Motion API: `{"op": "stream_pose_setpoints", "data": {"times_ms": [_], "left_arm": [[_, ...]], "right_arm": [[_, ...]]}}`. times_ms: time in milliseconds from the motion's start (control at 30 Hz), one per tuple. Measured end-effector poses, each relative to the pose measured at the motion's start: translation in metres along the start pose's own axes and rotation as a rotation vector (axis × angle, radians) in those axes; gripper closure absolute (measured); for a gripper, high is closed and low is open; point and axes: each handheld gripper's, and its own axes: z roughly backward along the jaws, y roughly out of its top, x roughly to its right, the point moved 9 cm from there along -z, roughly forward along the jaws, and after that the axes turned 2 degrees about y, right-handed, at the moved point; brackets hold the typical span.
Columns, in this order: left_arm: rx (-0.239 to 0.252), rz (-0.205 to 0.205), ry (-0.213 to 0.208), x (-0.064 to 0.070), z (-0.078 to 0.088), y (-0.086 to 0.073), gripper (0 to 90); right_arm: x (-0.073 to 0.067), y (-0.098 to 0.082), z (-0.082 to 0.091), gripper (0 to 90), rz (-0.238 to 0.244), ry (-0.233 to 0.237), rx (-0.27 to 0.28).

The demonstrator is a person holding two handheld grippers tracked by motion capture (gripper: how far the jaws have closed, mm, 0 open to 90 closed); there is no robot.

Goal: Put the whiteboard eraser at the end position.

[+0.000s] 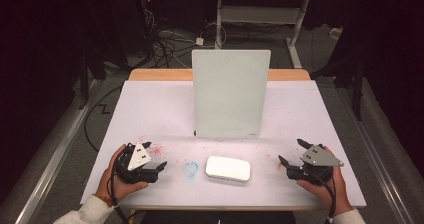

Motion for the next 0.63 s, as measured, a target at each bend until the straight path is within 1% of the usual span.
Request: {"op": "stream_pose_setpoints", "data": {"times_ms": [33, 67, 133, 167, 200, 300, 400, 467, 533, 600, 633], "left_arm": [[0.0, 0.0, -0.001, 0.0, 0.0, 0.0, 17.7], [-0.001, 0.001, -0.001, 0.0, 0.0, 0.0, 17.7], [-0.001, 0.002, -0.003, 0.0, -0.001, 0.0, 17.7], [-0.001, 0.002, -0.004, 0.001, -0.001, 0.0, 17.8], [0.0, 0.003, -0.005, 0.001, -0.001, 0.0, 17.8], [0.0, 0.004, -0.006, 0.0, -0.002, 0.0, 17.8], [-0.002, 0.017, -0.006, -0.002, -0.004, -0.001, 17.7], [-0.004, 0.024, -0.003, -0.005, -0.005, -0.001, 17.7], [-0.001, 0.031, -0.003, -0.005, -0.006, 0.0, 17.8], [-0.005, 0.026, -0.002, -0.005, -0.006, 0.0, 17.8], [-0.004, 0.022, -0.003, -0.004, -0.007, 0.002, 17.8]], "right_arm": [[0.0, 0.0, 0.0, 21.2, -0.016, 0.008, 0.001], [0.0, 0.001, 0.001, 21.2, -0.021, 0.01, 0.009], [0.001, 0.004, 0.003, 21.2, -0.009, -0.001, 0.015], [0.001, 0.004, 0.004, 21.2, -0.017, -0.003, 0.017], [0.002, 0.005, 0.004, 21.2, -0.015, -0.006, 0.021], [0.005, 0.005, 0.005, 21.2, 0.002, -0.026, 0.015], [0.009, 0.006, 0.004, 21.2, -0.004, -0.031, 0.02], [0.011, 0.006, 0.002, 21.2, -0.016, -0.027, 0.022], [0.011, 0.003, -0.001, 20.8, -0.014, -0.022, 0.01], [0.01, 0.001, -0.002, 20.9, -0.017, -0.015, 0.004], [0.009, 0.001, 0.0, 22.2, -0.012, -0.014, 0.01]]}}
